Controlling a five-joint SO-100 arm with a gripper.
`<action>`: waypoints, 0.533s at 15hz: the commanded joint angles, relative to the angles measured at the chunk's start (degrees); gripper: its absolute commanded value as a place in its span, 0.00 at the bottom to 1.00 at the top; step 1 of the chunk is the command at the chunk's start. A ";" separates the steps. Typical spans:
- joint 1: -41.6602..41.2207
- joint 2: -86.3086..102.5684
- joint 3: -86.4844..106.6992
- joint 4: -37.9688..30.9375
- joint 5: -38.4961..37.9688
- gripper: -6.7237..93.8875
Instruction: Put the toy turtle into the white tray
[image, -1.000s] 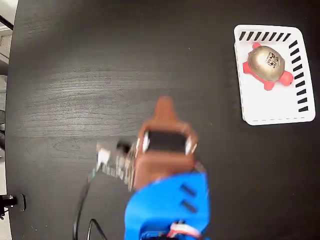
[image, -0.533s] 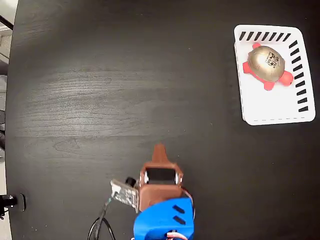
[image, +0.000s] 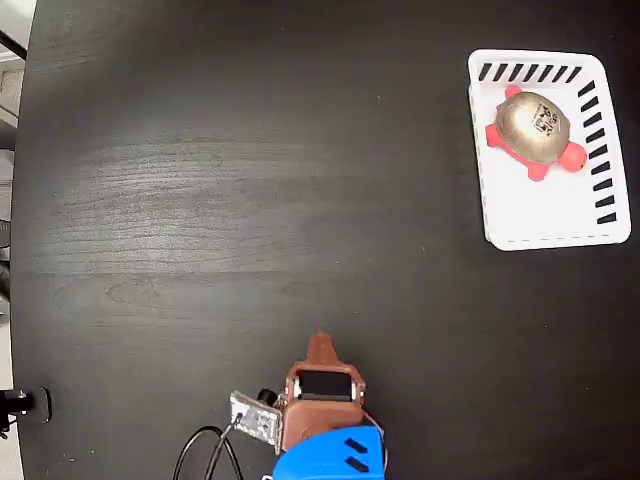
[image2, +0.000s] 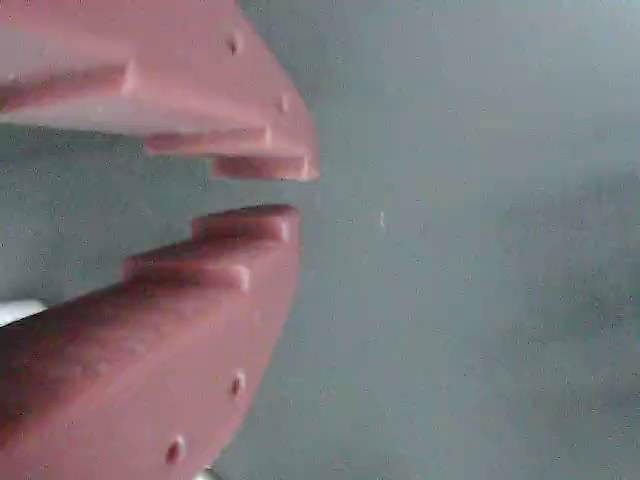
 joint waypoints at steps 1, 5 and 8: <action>-1.23 4.04 -0.09 3.08 0.35 0.07; -0.88 4.04 -0.35 3.25 1.14 0.07; -0.79 4.04 -0.35 3.25 0.88 0.07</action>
